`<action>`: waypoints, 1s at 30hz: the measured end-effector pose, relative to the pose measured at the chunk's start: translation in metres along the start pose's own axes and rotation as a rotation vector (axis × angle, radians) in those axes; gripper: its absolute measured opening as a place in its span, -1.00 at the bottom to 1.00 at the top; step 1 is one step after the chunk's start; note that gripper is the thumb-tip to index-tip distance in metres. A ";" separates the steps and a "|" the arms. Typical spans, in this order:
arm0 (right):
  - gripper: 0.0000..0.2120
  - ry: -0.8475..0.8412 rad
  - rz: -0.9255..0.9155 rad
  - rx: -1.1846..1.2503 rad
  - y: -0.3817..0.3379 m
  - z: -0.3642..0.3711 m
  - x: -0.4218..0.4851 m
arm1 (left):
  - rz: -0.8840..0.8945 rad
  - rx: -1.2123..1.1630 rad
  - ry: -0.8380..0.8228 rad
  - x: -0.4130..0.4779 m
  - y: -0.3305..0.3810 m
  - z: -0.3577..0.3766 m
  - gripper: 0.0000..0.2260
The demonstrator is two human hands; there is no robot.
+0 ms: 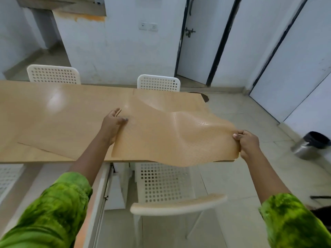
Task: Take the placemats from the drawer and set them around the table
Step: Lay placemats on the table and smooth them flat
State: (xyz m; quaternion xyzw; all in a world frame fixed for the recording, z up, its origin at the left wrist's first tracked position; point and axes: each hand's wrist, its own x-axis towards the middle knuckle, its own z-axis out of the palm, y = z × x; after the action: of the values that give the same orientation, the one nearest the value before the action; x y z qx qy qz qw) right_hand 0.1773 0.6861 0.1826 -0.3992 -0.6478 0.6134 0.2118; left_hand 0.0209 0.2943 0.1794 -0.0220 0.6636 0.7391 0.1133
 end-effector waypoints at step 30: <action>-0.81 0.091 0.220 -0.232 0.099 0.048 0.150 | -0.224 0.308 0.248 0.108 -0.099 0.070 -0.56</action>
State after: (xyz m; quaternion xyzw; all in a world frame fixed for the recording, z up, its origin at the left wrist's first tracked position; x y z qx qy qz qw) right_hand 0.0777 0.7658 0.0476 -0.5169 -0.6563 0.5352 0.1252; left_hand -0.0561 0.3877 0.0713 -0.1688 0.7709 0.6034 0.1143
